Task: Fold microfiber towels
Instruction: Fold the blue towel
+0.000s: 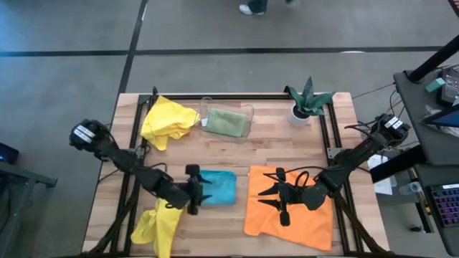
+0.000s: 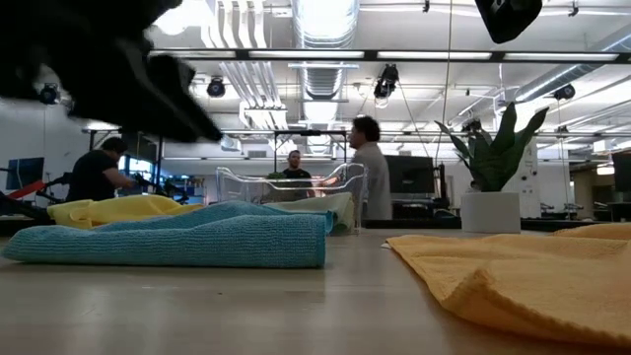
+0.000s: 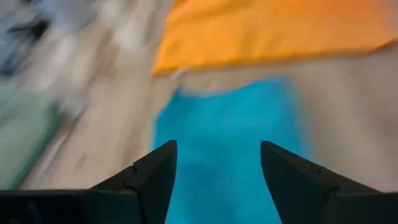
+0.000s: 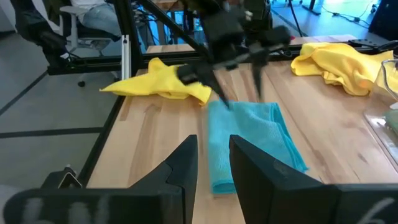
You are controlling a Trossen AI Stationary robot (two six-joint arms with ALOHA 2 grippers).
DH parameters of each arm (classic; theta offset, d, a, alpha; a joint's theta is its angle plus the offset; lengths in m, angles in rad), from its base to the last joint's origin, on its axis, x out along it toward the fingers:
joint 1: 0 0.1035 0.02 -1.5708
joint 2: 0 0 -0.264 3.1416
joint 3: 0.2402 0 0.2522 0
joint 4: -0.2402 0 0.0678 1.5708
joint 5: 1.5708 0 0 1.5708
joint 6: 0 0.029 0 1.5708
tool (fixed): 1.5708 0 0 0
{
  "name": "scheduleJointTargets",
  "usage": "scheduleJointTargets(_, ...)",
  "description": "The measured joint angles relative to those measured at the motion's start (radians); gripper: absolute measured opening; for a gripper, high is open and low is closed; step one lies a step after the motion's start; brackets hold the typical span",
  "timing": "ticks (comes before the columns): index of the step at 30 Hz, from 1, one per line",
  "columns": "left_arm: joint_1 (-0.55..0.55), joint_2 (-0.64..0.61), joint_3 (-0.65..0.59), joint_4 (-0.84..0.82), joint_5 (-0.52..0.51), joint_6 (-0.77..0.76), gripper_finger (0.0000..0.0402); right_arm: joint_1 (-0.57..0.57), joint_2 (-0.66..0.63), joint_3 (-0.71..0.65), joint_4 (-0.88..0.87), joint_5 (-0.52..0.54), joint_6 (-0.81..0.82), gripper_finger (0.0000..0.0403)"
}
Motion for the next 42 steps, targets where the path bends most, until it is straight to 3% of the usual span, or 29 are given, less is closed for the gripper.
scheduleJointTargets(4,0.039,0.01,-0.031,-0.108,-0.065,-0.137,0.0218,0.0,0.0,-0.001,0.0,0.0,-0.013,0.0086)
scheduleJointTargets(8,0.078,0.003,-0.075,-0.185,-0.067,-0.266,0.0218,0.0,0.0,-0.003,0.0,0.0,-0.03,0.0086)
scheduleJointTargets(14,0.1,0.016,-0.119,-0.239,-0.023,-0.326,0.0218,0.0,0.0,-0.003,0.003,0.0,-0.053,0.0086)
scheduleJointTargets(21,0.109,0.013,-0.116,-0.448,-0.118,-0.508,0.0219,0.0,0.0,-0.003,0.003,0.0,-0.053,0.0086)
scheduleJointTargets(36,0.099,-0.115,0.039,-0.405,-0.099,-0.347,0.0219,-0.001,0.0,-0.003,0.002,0.001,-0.054,0.0086)
scheduleJointTargets(42,0.035,-0.036,0.063,-0.112,0.086,-0.203,0.0219,-0.001,0.0,-0.003,0.002,0.001,-0.056,0.0086)
